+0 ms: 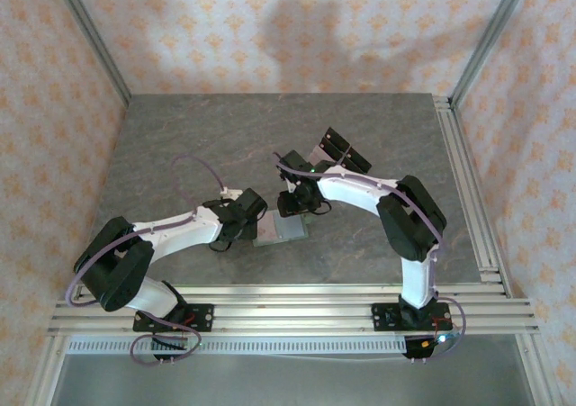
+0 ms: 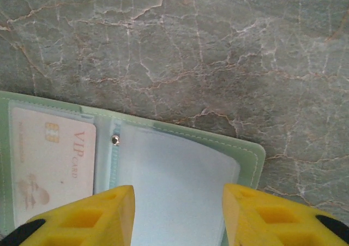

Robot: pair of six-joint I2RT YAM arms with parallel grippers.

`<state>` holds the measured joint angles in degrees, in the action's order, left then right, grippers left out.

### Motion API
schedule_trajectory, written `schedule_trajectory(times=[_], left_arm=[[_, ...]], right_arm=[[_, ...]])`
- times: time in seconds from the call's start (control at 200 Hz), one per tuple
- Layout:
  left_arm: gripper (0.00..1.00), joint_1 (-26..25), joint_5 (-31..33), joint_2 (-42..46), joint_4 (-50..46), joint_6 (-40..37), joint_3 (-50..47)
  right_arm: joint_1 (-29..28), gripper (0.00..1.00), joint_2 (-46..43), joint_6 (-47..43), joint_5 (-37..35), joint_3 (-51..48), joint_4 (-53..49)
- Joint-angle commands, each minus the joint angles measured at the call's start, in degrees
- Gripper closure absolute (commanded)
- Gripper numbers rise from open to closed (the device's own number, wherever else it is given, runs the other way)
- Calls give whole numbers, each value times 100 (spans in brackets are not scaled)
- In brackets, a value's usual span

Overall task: Put the credit cards into the card holder
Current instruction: Flip over the card slot on the card holder.

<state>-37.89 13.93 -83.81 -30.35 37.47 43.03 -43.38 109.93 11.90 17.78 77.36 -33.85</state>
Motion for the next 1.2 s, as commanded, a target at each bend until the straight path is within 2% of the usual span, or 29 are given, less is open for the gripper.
schedule_trajectory(times=[0.0,0.601,0.926,1.191], left_arm=[[8,-26,99,-107,21,-19,78],[8,-34,73,-230,124,6,48],[9,-43,44,-261,168,-3,48],[9,-50,18,-146,206,-33,38]], right_arm=[[31,54,126,-84,-51,-86,-39],[31,54,265,-36,371,-191,93],[31,55,191,228,1061,-256,363],[31,55,218,459,1362,-365,650]])
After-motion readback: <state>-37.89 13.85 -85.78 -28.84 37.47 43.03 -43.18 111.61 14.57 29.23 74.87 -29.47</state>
